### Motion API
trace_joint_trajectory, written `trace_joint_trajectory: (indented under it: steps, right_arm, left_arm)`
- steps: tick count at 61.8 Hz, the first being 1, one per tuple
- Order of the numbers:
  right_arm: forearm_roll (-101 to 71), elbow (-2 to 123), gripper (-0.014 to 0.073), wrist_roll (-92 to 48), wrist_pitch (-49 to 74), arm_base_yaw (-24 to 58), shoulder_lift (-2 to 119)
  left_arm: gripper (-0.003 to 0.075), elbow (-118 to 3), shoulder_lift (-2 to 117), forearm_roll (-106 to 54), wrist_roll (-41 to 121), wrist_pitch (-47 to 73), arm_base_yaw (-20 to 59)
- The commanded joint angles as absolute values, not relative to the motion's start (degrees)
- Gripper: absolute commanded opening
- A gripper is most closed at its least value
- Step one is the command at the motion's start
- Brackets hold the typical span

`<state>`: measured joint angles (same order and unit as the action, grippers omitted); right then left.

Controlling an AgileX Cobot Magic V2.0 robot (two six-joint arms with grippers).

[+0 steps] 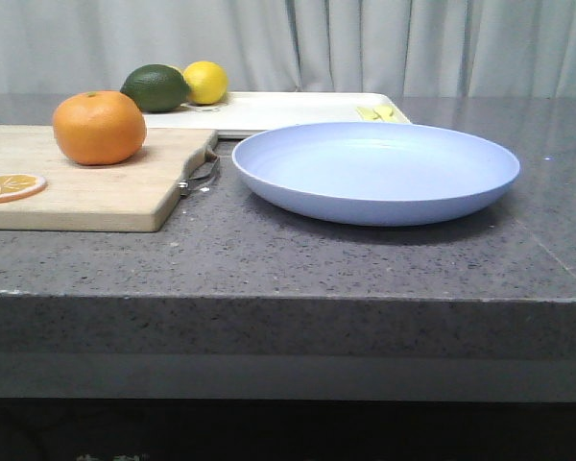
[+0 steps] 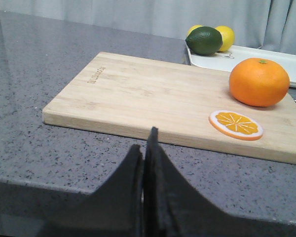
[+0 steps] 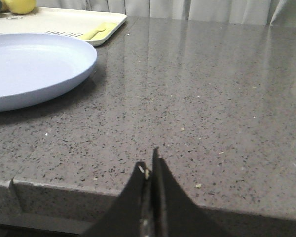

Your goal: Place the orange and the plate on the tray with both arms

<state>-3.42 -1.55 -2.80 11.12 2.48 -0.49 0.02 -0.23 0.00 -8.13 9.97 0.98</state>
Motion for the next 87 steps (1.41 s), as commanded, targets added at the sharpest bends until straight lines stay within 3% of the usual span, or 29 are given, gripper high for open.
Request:
trace_joint_trajectory:
  steps: [1, 18, 30, 51, 66, 71, 77, 82, 87]
  right_arm:
    - [-3.4, -1.31, -0.0061, -3.04, 4.88, 2.32, -1.83]
    - [-3.4, 3.01, -0.0061, -3.04, 3.21, 2.32, -1.83]
    - [-3.4, 12.9, -0.0061, -3.04, 6.83, 2.32, 1.93]
    - [-3.4, 31.6, -0.0061, -2.99, 9.56, 2.32, 28.08]
    - [-3.4, 33.19, -0.0046, -2.99, 5.05, 2.32, 35.0]
    - [-3.4, 33.19, 0.0015, -2.99, 4.9, 2.32, 35.01]
    - [-3.4, 33.19, 0.0162, -2.99, 4.9, 2.32, 35.01]
    - [-3.4, 33.19, 0.0324, -2.99, 4.96, 2.32, 35.01]
    - [-3.4, 33.19, 0.0481, -2.99, 4.96, 2.32, 35.01]
  left_arm:
    - [-0.0018, 0.41, -1.36, 0.0, -8.18, 3.75, 0.81]
    - [-0.0017, -0.13, -1.36, 0.0, -8.18, -5.46, 0.81]
    - [-0.0016, -8.19, 0.74, 0.0, -8.18, -4.65, 0.81]
    - [-0.0018, -26.62, 26.65, 1.17, -8.18, -0.6, 0.81]
    - [-0.0018, -29.54, 36.08, 1.17, -8.18, -2.26, 0.81]
    - [-0.0015, -29.54, 36.7, 1.17, -8.18, -2.26, 0.81]
    - [0.0029, -29.54, 36.7, 1.17, -8.18, -2.26, 0.81]
    - [0.0157, -29.54, 36.79, 1.17, -8.18, -2.26, 0.81]
    - [0.0354, -29.54, 36.79, 1.17, -8.18, -2.26, 0.81]
